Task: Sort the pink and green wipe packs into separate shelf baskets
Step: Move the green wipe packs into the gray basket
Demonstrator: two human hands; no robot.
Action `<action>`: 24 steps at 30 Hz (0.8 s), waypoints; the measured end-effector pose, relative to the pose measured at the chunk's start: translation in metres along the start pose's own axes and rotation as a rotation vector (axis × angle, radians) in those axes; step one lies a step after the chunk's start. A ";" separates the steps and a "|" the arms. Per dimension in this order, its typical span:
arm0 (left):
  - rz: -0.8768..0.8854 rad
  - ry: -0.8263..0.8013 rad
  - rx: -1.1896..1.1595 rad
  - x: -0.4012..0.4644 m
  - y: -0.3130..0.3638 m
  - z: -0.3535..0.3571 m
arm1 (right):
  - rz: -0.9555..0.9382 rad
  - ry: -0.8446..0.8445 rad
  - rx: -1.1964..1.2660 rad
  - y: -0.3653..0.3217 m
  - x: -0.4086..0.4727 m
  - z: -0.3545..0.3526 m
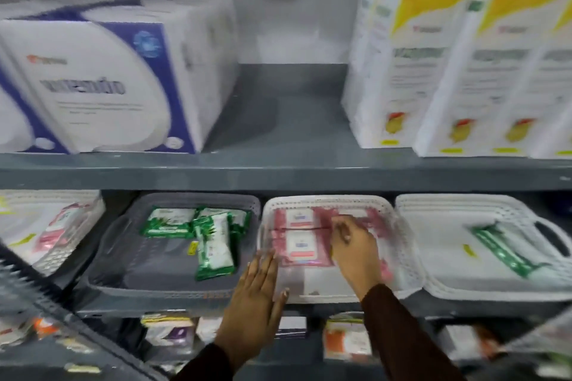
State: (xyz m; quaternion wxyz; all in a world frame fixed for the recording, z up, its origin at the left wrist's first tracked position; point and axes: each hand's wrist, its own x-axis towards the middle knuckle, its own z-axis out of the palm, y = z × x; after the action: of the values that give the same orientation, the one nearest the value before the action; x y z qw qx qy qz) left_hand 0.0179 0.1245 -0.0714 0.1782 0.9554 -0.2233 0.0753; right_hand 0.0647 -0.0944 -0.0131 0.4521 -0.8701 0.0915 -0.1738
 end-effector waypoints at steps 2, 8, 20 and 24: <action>0.072 -0.014 -0.024 0.020 0.036 0.015 | 0.045 0.121 -0.063 0.041 0.013 -0.043; 0.202 -0.091 0.058 0.057 0.124 0.057 | 0.369 0.165 -0.432 0.154 0.059 -0.156; 0.084 -0.123 0.153 0.064 0.158 0.068 | 0.651 -0.089 -0.741 0.226 0.099 -0.233; 0.077 -0.125 0.160 0.067 0.162 0.072 | 0.601 -0.026 -0.611 0.233 0.100 -0.224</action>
State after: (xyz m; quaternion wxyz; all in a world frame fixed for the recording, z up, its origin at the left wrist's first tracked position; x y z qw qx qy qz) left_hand 0.0084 -0.0645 -0.0732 0.0841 0.9600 -0.2640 0.0401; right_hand 0.0700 -0.4292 -0.0629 0.2052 -0.9008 0.3824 0.0115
